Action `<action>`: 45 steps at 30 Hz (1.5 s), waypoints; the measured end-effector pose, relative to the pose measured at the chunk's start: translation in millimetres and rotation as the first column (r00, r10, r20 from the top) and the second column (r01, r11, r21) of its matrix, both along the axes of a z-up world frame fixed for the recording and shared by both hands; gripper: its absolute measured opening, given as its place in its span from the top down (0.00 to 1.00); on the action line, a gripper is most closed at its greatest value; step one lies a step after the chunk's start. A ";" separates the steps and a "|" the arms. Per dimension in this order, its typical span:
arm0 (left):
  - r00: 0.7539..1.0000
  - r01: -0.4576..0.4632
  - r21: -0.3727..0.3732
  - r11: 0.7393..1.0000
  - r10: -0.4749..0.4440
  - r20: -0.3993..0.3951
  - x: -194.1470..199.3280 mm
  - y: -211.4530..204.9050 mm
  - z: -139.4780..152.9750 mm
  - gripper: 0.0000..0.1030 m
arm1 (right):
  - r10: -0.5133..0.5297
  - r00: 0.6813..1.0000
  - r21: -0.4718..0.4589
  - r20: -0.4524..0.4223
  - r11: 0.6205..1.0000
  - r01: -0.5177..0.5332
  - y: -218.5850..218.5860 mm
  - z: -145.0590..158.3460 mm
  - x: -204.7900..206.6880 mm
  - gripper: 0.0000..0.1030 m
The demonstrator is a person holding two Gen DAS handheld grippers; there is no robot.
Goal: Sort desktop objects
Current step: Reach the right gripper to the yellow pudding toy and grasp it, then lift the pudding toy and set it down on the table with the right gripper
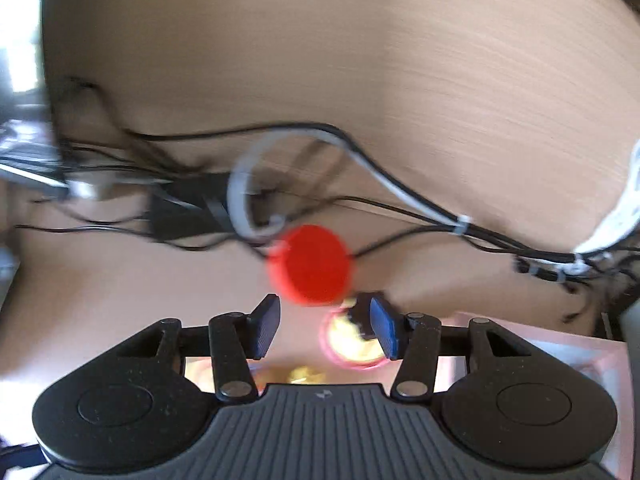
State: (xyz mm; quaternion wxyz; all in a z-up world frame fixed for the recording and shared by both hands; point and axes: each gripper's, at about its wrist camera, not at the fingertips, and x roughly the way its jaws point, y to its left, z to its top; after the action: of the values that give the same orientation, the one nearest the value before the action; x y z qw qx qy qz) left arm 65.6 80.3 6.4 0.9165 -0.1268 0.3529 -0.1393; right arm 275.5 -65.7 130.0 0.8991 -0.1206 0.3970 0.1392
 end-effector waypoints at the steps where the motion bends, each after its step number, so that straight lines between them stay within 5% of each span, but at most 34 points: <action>1: 1.000 -0.001 -0.002 1.000 0.001 0.000 0.0 0.1 0.3 0.00 | -0.022 1.000 -0.006 0.005 1.000 0.022 -4.7 -5.2 3.7 0.52; 8: 1.000 -0.003 -0.008 1.000 0.003 -0.003 -0.8 1.3 2.0 0.00 | -0.125 0.992 -0.076 -0.023 0.990 0.122 -1.2 -28.7 32.1 0.51; 12: 1.000 -0.004 -0.008 1.000 0.004 -0.003 -0.7 1.3 2.3 0.00 | -0.053 0.996 -0.056 -0.067 0.997 0.049 8.2 -31.9 16.2 0.58; 22: 1.000 -0.004 -0.003 1.000 0.004 -0.001 0.0 1.4 1.6 0.00 | 0.211 0.966 0.054 -0.147 0.977 -0.205 15.5 -23.0 -93.4 0.60; 29: 0.999 0.049 0.017 0.999 -0.049 0.009 -3.4 -2.5 0.3 0.00 | 0.185 0.983 -0.041 -0.007 0.982 -0.185 -16.4 -14.4 -160.7 0.60; 35: 0.988 0.152 0.062 0.986 -0.154 0.028 -9.3 -14.1 -1.0 0.00 | 0.185 0.983 0.075 0.014 0.980 -0.186 -60.6 -6.6 -189.1 0.60; 41: 0.988 0.138 0.257 0.956 -0.149 0.027 -31.2 -39.1 -2.6 0.00 | 0.134 0.988 0.084 0.082 0.987 -0.141 -100.4 -18.6 -212.2 0.37; 45: 0.992 0.122 0.278 0.953 -0.129 0.006 -37.7 -40.2 -0.7 0.00 | 0.095 0.993 0.156 0.073 0.982 -0.105 -126.6 -28.6 -218.3 0.22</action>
State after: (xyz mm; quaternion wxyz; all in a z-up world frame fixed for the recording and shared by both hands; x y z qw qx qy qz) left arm 27.9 40.1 5.8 0.9187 0.0270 0.3651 -0.1480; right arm 57.2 -192.2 101.4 0.9102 -0.0724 0.3486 0.2115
